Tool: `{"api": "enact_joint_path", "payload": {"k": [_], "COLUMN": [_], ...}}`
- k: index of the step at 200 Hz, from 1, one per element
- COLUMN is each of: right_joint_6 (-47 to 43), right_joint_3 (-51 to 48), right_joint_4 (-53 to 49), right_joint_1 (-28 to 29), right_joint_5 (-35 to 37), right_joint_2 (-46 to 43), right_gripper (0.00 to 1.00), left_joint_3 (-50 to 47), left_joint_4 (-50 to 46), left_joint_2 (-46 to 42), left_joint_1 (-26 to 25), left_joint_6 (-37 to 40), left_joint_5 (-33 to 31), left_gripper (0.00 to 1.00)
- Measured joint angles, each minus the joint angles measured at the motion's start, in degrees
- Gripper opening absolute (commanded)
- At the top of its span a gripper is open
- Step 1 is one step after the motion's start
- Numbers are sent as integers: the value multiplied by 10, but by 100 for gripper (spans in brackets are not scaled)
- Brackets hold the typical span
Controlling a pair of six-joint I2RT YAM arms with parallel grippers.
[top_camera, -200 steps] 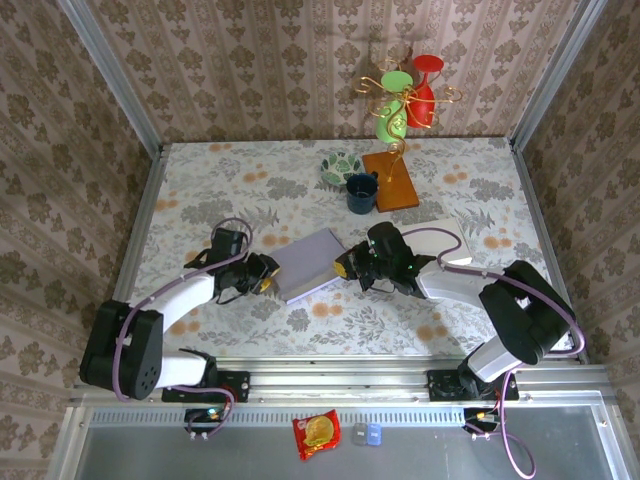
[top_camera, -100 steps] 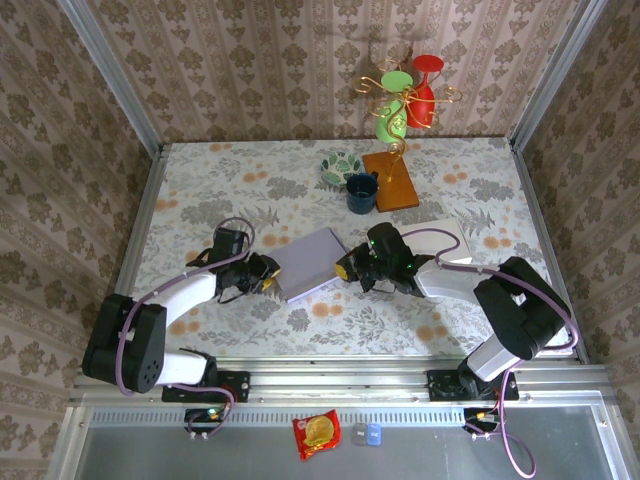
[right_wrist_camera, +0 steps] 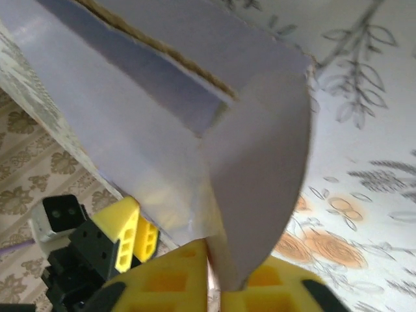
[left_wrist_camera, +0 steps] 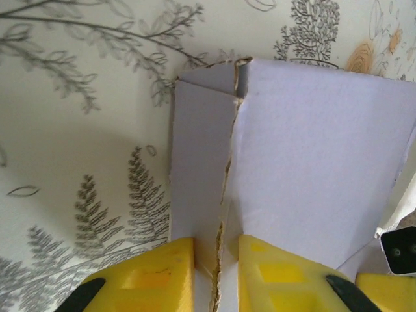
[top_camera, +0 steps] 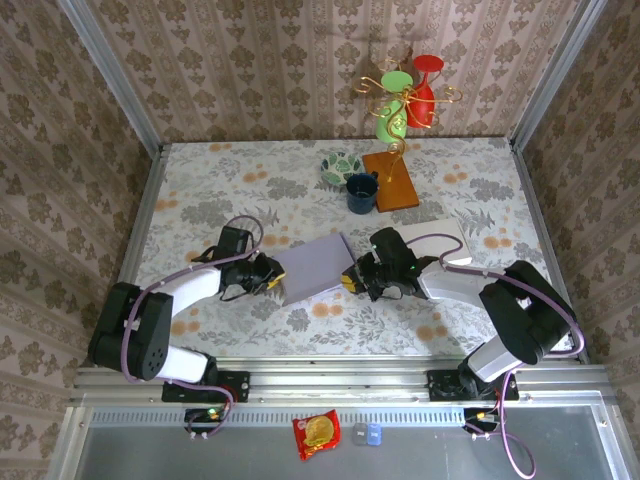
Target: Fold the paper box
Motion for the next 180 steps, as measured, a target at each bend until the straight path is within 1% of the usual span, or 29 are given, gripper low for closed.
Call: {"api": "enact_joint_path", "payload": {"k": [13,26,42,56,74,88,102,112,137,158,180], "right_joint_6": [-20,-57,-125,-189,-271,-336,-404,-459,-562,-625,-665], "right_joint_3": [1,11,51,93,134,161,192,220,266,290,296], "right_joint_4": [-40,-95,-178,-226,-257,-275,-292,-302,-322,-346,-360], "right_joint_1": [-1,-6,-20,-39,-71,-96,-115,-125,-133,-134,-134], "right_joint_5": [-3,-3,7,14,18,18,16,12,-1,-13,-24], "right_joint_2": [-11,-30,-56,-82,-110,-109,-77,-34,66,134,174], "right_gripper": [41,49,51,51,53,53,54,55,57,57,56], "left_joint_3": [10,23,35,42,50,56,62,67,80,95,108], "left_joint_4": [-3,-12,-20,-27,-37,-44,-49,-54,-66,-79,-87], "left_joint_2": [10,19,28,33,36,41,44,48,58,69,81], "left_joint_1": [-1,-4,-10,-12,-14,-15,-15,-15,-15,-15,-15], "left_joint_6": [15,32,52,68,85,100,114,126,154,176,193], "left_joint_5": [1,1,-2,-5,-6,-7,-6,-5,-3,0,2], "left_gripper": [20,20,19,19,18,18,18,18,18,17,17]}}
